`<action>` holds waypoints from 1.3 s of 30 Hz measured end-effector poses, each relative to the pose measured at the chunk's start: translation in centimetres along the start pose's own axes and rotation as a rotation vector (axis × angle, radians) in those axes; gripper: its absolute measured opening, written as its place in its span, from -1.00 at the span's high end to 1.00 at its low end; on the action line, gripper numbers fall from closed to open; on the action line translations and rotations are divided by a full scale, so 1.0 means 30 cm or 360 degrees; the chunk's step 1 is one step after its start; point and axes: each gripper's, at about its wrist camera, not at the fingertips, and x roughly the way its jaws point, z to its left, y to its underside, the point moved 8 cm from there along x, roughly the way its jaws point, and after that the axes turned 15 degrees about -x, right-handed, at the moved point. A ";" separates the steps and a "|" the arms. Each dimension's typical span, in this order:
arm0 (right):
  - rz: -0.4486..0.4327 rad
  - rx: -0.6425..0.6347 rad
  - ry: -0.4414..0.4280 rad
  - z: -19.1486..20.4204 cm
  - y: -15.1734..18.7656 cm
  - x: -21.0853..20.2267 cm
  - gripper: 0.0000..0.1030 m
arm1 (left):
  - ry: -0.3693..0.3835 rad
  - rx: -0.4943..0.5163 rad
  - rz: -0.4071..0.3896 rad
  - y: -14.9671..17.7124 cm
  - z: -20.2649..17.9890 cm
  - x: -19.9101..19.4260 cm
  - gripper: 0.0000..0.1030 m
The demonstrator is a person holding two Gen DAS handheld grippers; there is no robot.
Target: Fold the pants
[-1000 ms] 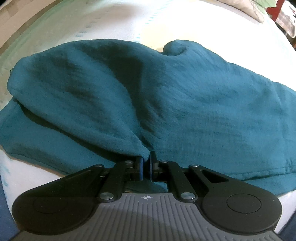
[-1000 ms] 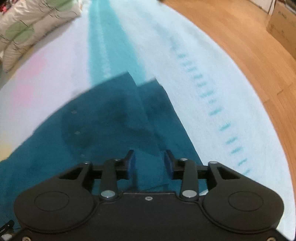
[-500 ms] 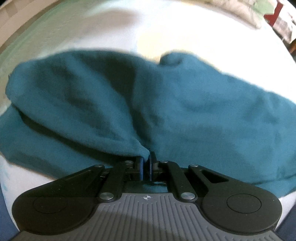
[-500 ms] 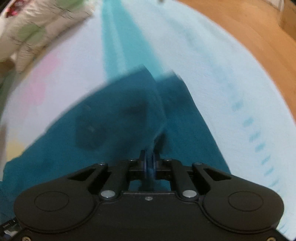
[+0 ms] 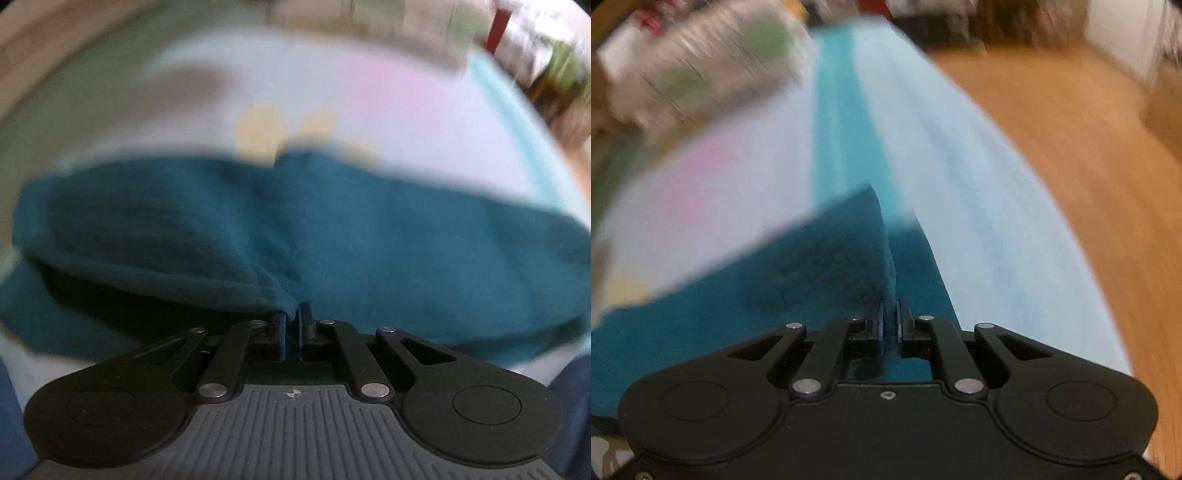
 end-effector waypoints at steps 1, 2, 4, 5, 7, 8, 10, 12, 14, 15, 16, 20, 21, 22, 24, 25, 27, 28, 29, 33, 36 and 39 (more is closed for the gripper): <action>0.0054 0.0042 -0.0002 -0.018 0.022 0.045 0.75 | -0.0037 0.0013 0.0063 0.032 0.010 0.051 0.88; 0.0102 0.0091 -0.0011 -0.036 0.043 0.087 0.75 | -0.0070 0.0019 0.0128 0.064 0.021 0.097 0.88; 0.0132 0.0154 -0.0039 -0.054 0.063 0.118 0.75 | -0.0082 0.0015 0.0107 0.087 0.024 0.126 0.88; 0.0134 0.0143 -0.0030 -0.054 0.065 0.118 0.75 | -0.0094 0.0038 0.0095 0.085 0.014 0.121 0.88; 0.0109 0.0094 -0.0002 -0.047 0.055 0.094 0.75 | -0.0100 0.0063 0.0069 0.074 -0.005 0.099 0.88; 0.0077 0.0066 0.0004 -0.041 0.040 0.071 0.76 | -0.0090 0.0061 0.0052 0.069 -0.015 0.081 0.88; -0.0014 0.0016 0.0017 -0.032 0.028 0.000 0.77 | -0.0024 0.0038 0.0009 0.067 -0.015 0.030 0.88; -0.0063 -0.0014 0.0029 -0.032 0.029 -0.040 0.77 | 0.0022 -0.0010 0.0012 0.067 -0.003 0.015 0.88; -0.0012 -0.0046 0.0067 -0.039 0.050 -0.018 0.77 | 0.0009 -0.0033 0.0059 0.073 0.013 0.048 0.87; 0.0026 -0.0053 0.0082 -0.045 0.059 0.017 0.77 | -0.0006 -0.0034 0.0092 0.081 0.019 0.072 0.87; 0.0079 -0.0054 0.0081 -0.048 0.073 0.062 0.77 | -0.0030 -0.0031 0.0124 0.091 0.020 0.099 0.87; 0.0193 -0.0017 0.0087 -0.059 0.095 0.171 0.77 | -0.0104 0.0070 0.0089 0.083 0.009 0.101 0.81; 0.0188 -0.0024 0.0093 -0.056 0.090 0.177 0.77 | -0.0109 0.0081 0.0083 0.085 0.006 0.095 0.80; 0.0187 -0.0039 0.0101 -0.053 0.083 0.181 0.76 | -0.0105 0.0084 0.0084 0.087 0.006 0.089 0.80; 0.0193 -0.0068 0.0105 -0.048 0.081 0.178 0.74 | -0.0081 0.0064 0.0096 0.091 0.016 0.081 0.78; 0.0194 -0.0068 0.0106 -0.048 0.084 0.166 0.73 | -0.0071 0.0055 0.0102 0.093 0.020 0.074 0.75; 0.0196 -0.0056 0.0103 -0.052 0.085 0.172 0.71 | -0.0067 0.0059 0.0103 0.098 0.020 0.048 0.69; 0.0196 -0.0045 0.0102 -0.054 0.082 0.169 0.70 | -0.0074 0.0071 0.0097 0.095 0.020 0.042 0.68; 0.0197 -0.0038 0.0103 -0.055 0.080 0.169 0.70 | -0.0075 0.0089 0.0087 0.092 0.020 0.038 0.68; 0.0202 -0.0069 0.0128 -0.039 0.085 0.155 0.66 | -0.0056 0.0114 0.0065 0.083 0.023 0.019 0.67; 0.0200 -0.0064 0.0131 -0.042 0.082 0.162 0.65 | -0.0054 0.0116 0.0067 0.083 0.018 0.027 0.67; 0.0191 -0.0024 0.0123 -0.050 0.086 0.158 0.65 | -0.0055 0.0124 0.0068 0.092 0.020 0.023 0.67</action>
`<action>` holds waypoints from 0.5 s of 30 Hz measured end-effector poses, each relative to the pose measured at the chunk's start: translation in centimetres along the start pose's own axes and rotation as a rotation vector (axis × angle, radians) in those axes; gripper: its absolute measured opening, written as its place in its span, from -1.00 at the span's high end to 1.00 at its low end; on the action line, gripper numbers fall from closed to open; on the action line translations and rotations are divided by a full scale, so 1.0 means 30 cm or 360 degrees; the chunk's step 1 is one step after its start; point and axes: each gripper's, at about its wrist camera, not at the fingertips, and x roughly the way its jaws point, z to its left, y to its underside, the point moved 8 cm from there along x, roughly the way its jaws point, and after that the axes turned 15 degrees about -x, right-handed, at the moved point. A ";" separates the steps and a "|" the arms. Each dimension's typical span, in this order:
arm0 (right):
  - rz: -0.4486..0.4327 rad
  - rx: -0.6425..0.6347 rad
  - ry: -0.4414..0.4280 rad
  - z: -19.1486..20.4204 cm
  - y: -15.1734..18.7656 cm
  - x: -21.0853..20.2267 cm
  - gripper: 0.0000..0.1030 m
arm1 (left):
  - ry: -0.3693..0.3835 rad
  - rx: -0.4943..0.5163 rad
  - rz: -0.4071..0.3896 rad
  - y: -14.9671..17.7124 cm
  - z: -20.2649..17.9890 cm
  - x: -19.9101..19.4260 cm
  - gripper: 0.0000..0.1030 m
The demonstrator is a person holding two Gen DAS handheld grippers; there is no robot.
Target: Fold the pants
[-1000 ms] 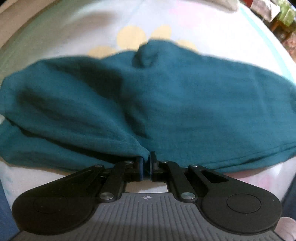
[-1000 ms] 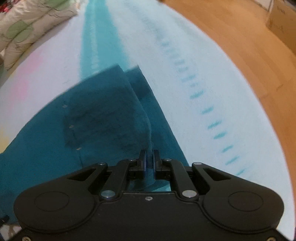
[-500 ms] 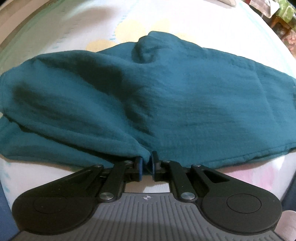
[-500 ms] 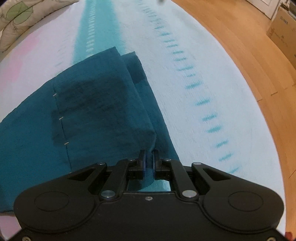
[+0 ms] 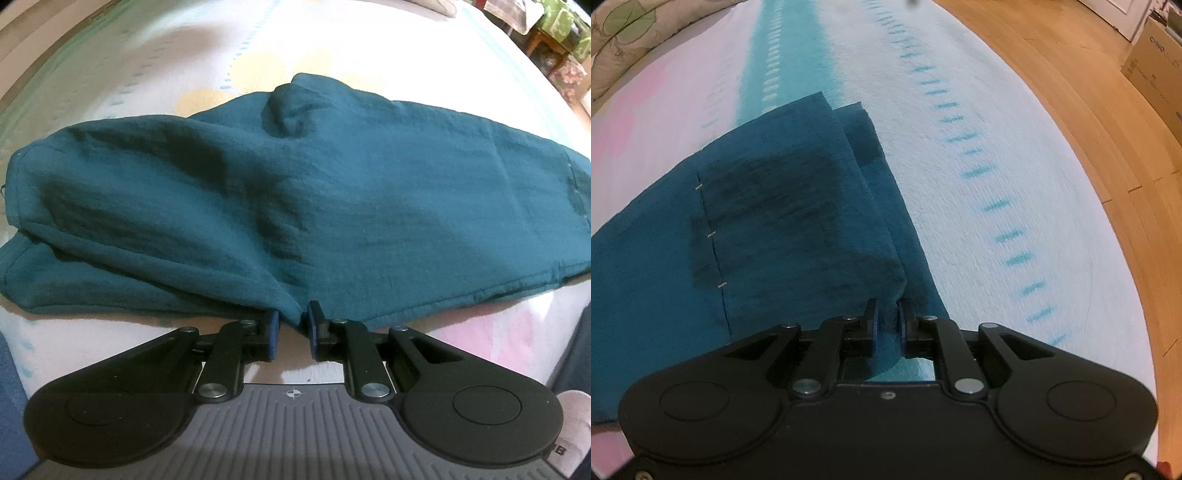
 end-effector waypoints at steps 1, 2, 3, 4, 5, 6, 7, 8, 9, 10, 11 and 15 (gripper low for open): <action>-0.0002 0.0007 -0.0001 -0.001 0.000 0.000 0.65 | 0.0000 0.0002 -0.0001 0.001 -0.001 0.005 0.67; -0.0003 0.0012 0.0000 -0.002 0.000 0.000 0.64 | 0.0003 0.0002 -0.0008 -0.006 -0.005 0.019 0.67; -0.0006 0.0018 0.0004 -0.003 0.000 -0.001 0.61 | 0.0005 0.0003 -0.0015 -0.003 -0.006 0.020 0.67; -0.0009 0.0023 0.0012 -0.003 -0.002 -0.005 0.54 | 0.0010 0.0002 -0.0018 -0.001 -0.006 0.020 0.67; -0.0013 0.0027 0.0028 -0.004 -0.005 -0.011 0.39 | 0.0020 -0.0004 -0.0011 -0.002 -0.008 0.031 0.66; -0.0018 0.0030 0.0046 -0.006 -0.008 -0.018 0.32 | 0.0042 -0.0017 0.0004 -0.001 -0.011 0.040 0.66; -0.0034 0.0032 0.0055 -0.006 -0.013 -0.032 0.26 | 0.0076 -0.0038 0.0019 0.002 -0.012 0.045 0.65; -0.0055 0.0037 0.0059 -0.007 -0.018 -0.048 0.26 | 0.0123 -0.0066 0.0028 0.006 -0.012 0.047 0.59; -0.0080 0.0044 0.0068 -0.009 -0.023 -0.065 0.26 | 0.0187 -0.0089 0.0051 0.010 -0.013 0.046 0.48; -0.0099 0.0046 0.0080 -0.010 -0.028 -0.083 0.23 | 0.0239 -0.0105 0.0085 0.017 -0.014 0.046 0.24; -0.0120 0.0040 0.0101 -0.009 -0.036 -0.106 0.22 | 0.0279 -0.0124 0.0110 0.024 -0.013 0.043 0.10; -0.0218 -0.0036 0.0134 0.035 -0.075 -0.207 0.22 | 0.0195 -0.0103 -0.0027 0.028 0.020 -0.019 0.10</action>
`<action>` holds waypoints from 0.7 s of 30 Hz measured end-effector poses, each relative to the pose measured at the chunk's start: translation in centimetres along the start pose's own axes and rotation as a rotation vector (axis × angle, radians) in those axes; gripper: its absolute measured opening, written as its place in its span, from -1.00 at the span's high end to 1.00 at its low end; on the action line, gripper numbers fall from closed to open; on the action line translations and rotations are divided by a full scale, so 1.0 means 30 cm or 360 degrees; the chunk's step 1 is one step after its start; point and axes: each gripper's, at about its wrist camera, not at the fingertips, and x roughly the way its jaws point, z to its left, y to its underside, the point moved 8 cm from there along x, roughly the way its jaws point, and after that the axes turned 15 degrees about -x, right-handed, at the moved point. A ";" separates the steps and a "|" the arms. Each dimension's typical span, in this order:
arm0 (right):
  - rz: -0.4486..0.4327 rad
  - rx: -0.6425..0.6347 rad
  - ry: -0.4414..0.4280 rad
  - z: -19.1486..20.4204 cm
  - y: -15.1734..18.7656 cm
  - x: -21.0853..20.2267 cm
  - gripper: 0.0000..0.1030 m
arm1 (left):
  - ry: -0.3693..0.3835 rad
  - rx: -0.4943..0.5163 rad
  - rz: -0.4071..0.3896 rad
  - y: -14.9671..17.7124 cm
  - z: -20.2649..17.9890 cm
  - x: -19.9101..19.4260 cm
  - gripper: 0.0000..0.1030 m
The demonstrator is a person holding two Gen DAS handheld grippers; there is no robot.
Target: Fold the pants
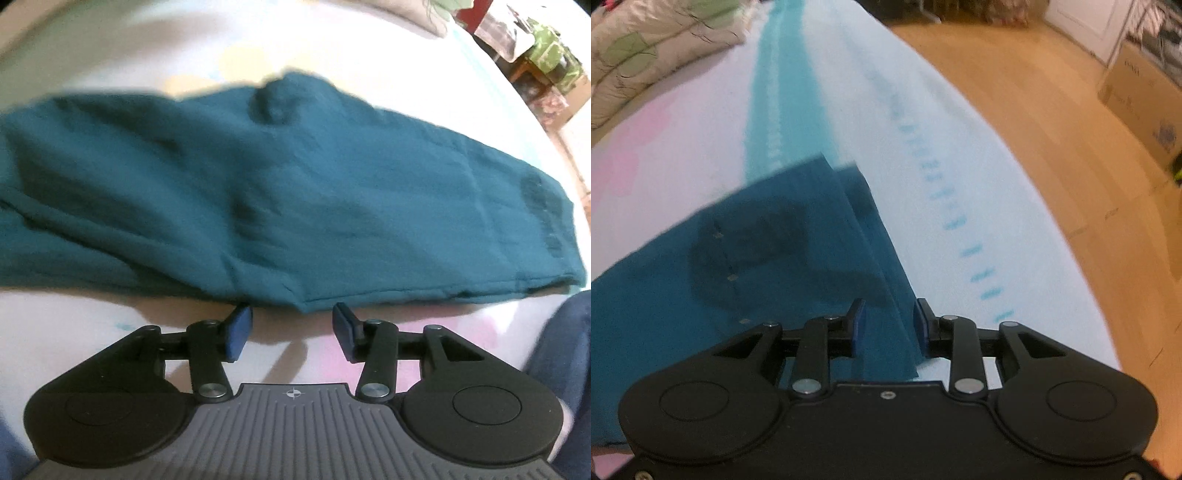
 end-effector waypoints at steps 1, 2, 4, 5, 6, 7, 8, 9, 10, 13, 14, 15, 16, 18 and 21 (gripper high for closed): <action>-0.0029 -0.0028 -0.0013 0.023 -0.017 -0.028 0.22 | -0.0028 0.0022 -0.0047 -0.006 0.010 -0.024 0.10; -0.0053 -0.0063 -0.0033 0.051 -0.035 -0.055 0.22 | -0.0047 0.0028 -0.0080 -0.015 0.025 -0.047 0.10; -0.0106 -0.0164 -0.0087 0.130 -0.071 -0.108 0.19 | -0.0085 0.0018 -0.0117 -0.038 0.070 -0.080 0.10; -0.0134 -0.0224 -0.0118 0.181 -0.087 -0.133 0.16 | -0.0105 0.0003 -0.0133 -0.052 0.097 -0.092 0.10; -0.0167 -0.0291 -0.0154 0.243 -0.104 -0.161 0.15 | -0.0133 -0.0019 -0.0151 -0.070 0.135 -0.104 0.10; -0.0195 -0.0345 -0.0189 0.298 -0.116 -0.182 0.12 | -0.0166 -0.0043 -0.0161 -0.086 0.171 -0.111 0.10; -0.0223 -0.0406 -0.0232 0.364 -0.127 -0.204 0.11 | -0.0208 -0.0070 -0.0169 -0.106 0.214 -0.117 0.10; -0.0245 -0.0467 -0.0278 0.432 -0.133 -0.222 0.11 | -0.0250 -0.0098 -0.0183 -0.129 0.260 -0.124 0.10; -0.0266 -0.0534 -0.0332 0.509 -0.137 -0.239 0.11 | -0.0283 -0.0117 -0.0197 -0.153 0.298 -0.127 0.10; -0.0308 -0.0722 -0.0494 0.740 -0.127 -0.275 0.11 | -0.0407 -0.0206 -0.0217 -0.225 0.437 -0.125 0.10; -0.0319 -0.0790 -0.0549 0.819 -0.117 -0.283 0.11 | -0.0425 -0.0233 -0.0221 -0.249 0.476 -0.123 0.10; -0.0329 -0.0867 -0.0607 0.911 -0.104 -0.291 0.11 | -0.0450 -0.0273 -0.0211 -0.271 0.521 -0.114 0.10; -0.0335 -0.0933 -0.0651 0.988 -0.089 -0.299 0.11 | -0.0467 -0.0307 -0.0198 -0.290 0.558 -0.101 0.10; -0.0356 -0.1074 -0.0736 1.136 -0.048 -0.314 0.11 | -0.0490 -0.0365 -0.0155 -0.320 0.629 -0.069 0.10; -0.0402 -0.1278 -0.0860 1.357 0.020 -0.337 0.11 | -0.0510 -0.0391 -0.0056 -0.336 0.709 -0.009 0.10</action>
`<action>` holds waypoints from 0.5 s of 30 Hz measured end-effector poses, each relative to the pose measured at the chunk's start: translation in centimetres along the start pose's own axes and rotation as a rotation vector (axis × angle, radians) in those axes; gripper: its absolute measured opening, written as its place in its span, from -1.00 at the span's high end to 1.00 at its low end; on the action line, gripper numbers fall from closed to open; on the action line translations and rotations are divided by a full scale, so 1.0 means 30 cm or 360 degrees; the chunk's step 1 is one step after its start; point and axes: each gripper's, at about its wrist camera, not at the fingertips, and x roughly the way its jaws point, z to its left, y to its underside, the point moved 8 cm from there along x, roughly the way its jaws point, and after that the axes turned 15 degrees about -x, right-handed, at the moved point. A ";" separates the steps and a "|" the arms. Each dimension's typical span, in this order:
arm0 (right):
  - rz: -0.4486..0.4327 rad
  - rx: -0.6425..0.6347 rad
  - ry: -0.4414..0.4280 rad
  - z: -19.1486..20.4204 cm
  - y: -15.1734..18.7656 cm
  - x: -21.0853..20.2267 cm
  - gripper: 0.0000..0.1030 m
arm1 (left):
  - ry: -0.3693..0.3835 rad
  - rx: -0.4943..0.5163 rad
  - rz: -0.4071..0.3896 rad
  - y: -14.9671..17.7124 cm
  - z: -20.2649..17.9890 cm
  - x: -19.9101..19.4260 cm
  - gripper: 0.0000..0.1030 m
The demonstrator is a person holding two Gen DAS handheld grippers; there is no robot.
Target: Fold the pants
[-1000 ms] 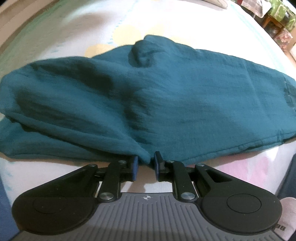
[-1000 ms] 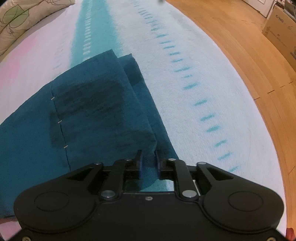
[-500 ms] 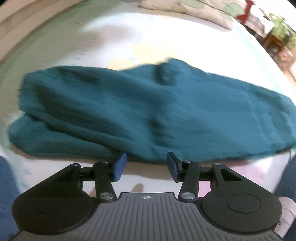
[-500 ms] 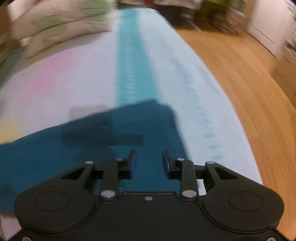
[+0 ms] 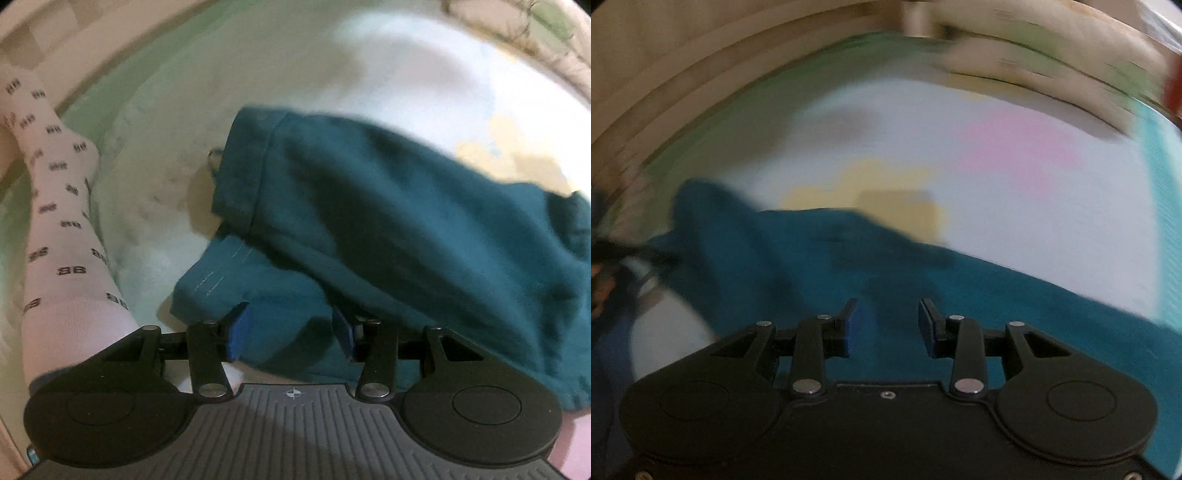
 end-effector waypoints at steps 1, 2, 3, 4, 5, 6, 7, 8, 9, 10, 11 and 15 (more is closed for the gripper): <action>-0.0019 -0.0054 -0.0040 0.058 -0.026 0.033 0.11 | 0.0001 0.0002 0.0044 0.000 0.014 0.027 0.11; -0.0040 -0.0104 -0.0085 0.119 -0.054 0.064 0.11 | 0.0027 0.0003 0.0073 0.007 0.028 0.042 0.11; -0.0062 -0.0155 -0.0136 0.184 -0.085 0.098 0.10 | 0.0066 -0.0005 0.0079 0.004 0.036 0.050 0.10; -0.0078 -0.0196 -0.0172 0.234 -0.107 0.125 0.07 | 0.0099 -0.0024 0.0081 -0.002 0.045 0.051 0.11; -0.0098 -0.0252 -0.0209 0.299 -0.132 0.158 0.00 | 0.0130 -0.0051 0.0095 -0.008 0.056 0.050 0.11; -0.0117 -0.0299 -0.0229 0.363 -0.148 0.173 -0.02 | 0.0152 -0.0073 0.0103 -0.012 0.065 0.049 0.11; -0.0140 -0.0361 -0.0251 0.418 -0.169 0.203 -0.03 | 0.0179 -0.0104 0.0104 -0.013 0.077 0.047 0.15; -0.0163 -0.0433 -0.0271 0.477 -0.186 0.235 -0.03 | 0.0197 -0.0123 0.0099 -0.008 0.082 0.043 0.20; -0.0177 -0.0487 -0.0285 0.507 -0.190 0.260 -0.03 | 0.0212 -0.0123 0.0092 -0.004 0.089 0.043 0.22; -0.0195 -0.0555 -0.0299 0.548 -0.201 0.286 -0.03 | 0.0216 -0.0114 0.0082 0.000 0.094 0.039 0.27; -0.0218 -0.0623 -0.0304 0.586 -0.209 0.312 -0.03 | 0.0216 -0.0111 0.0073 0.004 0.099 0.033 0.28; -0.0268 -0.0810 -0.0258 0.679 -0.221 0.411 -0.03 | 0.0251 -0.0168 0.0058 0.013 0.121 0.008 0.28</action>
